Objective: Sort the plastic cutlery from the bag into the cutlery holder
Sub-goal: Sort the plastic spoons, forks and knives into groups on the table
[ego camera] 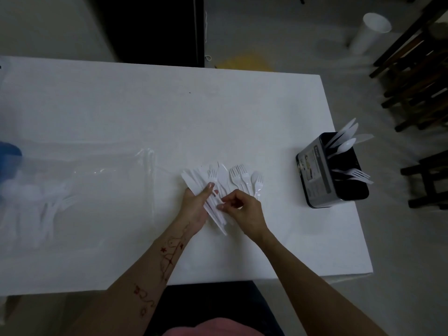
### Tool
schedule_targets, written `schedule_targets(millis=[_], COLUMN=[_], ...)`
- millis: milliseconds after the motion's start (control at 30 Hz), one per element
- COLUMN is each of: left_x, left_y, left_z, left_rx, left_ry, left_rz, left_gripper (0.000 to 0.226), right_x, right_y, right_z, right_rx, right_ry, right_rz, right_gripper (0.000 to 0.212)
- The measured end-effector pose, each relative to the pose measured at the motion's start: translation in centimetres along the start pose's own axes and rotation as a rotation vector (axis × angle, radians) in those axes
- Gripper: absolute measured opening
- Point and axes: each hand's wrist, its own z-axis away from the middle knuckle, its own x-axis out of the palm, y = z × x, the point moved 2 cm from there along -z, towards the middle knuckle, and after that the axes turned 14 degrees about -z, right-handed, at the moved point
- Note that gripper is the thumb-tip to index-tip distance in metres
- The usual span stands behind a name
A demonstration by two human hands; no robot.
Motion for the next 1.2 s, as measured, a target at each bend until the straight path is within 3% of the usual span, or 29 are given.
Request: schedule_targets(millis=[133, 267, 400, 533, 700, 833, 900, 1033, 1200], left_x=[-0.4, -1.0, -1.3, -1.1, -0.6, 0.0, -0.1, -0.7, -1.2], left_y=[0.0, -0.1, -0.3, -0.3, -0.1, 0.1, 0.1, -0.1, -0.5], left_z=[-0.1, 0.0, 0.1, 0.1, -0.2, -0.2, -0.3, -0.6, -0.6], left_rx=[0.010, -0.013, -0.015, -0.034, 0.010, 0.034, 0.032, 0.000, -0.024], left_ry=[0.022, 0.052, 0.043, 0.062, 0.060, 0.016, 0.067, 0.110, 0.053], left_rz=[-0.032, -0.003, -0.019, -0.003, -0.021, -0.018, -0.035, -0.036, -0.038], left_gripper=[0.025, 0.033, 0.039, 0.037, 0.027, 0.021, 0.024, 0.035, 0.041], right_x=[0.3, 0.3, 0.3, -0.2, -0.7, -0.1, 0.1, 0.2, 0.7], right_y=[0.1, 1.1, 1.5, 1.2, 0.1, -0.3, 0.1, 1.6, 2.2], right_z=[0.0, -0.5, -0.5, -0.4, 0.0, 0.0, -0.2, -1.0, -1.5], right_rx=[0.065, 0.164, 0.246, 0.211, 0.062, 0.139, 0.157, 0.139, 0.233], right_ry=[0.021, 0.198, 0.183, 0.210, 0.068, -0.059, -0.017, 0.256, 0.194], right_rz=[-0.008, 0.403, 0.479, 0.404, 0.026, -0.047, -0.051, 0.262, 0.515], right_gripper=[0.019, 0.023, 0.006, 0.008, 0.008, 0.009, 0.016, 0.019, 0.008])
